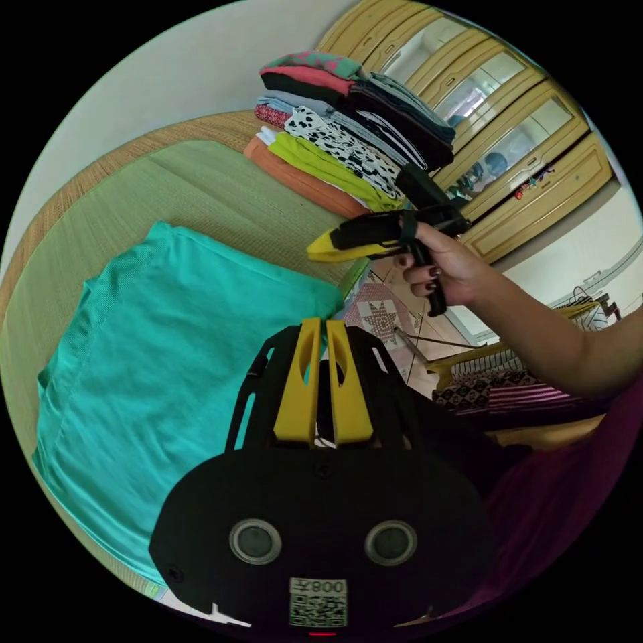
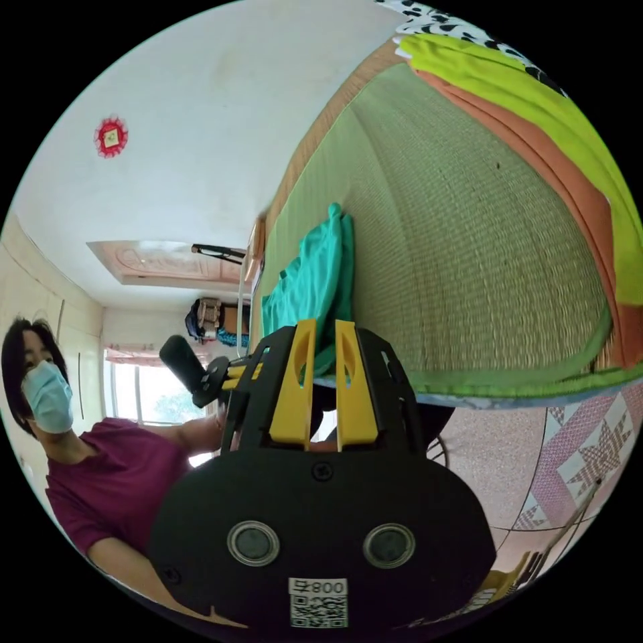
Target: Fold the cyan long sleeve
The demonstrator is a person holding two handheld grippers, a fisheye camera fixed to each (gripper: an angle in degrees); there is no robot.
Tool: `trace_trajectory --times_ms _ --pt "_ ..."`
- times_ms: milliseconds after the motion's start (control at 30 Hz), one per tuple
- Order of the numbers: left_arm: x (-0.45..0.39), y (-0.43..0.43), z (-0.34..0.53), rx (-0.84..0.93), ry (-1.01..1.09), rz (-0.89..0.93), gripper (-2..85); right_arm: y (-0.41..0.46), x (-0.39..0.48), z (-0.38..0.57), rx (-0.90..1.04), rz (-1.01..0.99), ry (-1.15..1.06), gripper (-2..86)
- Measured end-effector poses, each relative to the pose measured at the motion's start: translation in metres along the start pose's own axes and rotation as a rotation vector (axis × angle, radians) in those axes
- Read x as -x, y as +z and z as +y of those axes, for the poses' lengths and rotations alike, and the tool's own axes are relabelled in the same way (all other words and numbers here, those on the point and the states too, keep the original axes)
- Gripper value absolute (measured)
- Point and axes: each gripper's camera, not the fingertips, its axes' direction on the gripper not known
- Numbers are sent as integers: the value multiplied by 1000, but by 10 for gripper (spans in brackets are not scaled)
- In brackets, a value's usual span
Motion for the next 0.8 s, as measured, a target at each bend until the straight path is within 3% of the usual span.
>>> trace_trajectory --times_ms 300,800 --pt "-6 -32 -52 3 -12 37 12 81 -3 -92 100 78 -20 94" --pt "-9 -56 -102 8 -9 73 11 145 -7 -170 153 119 -48 68"
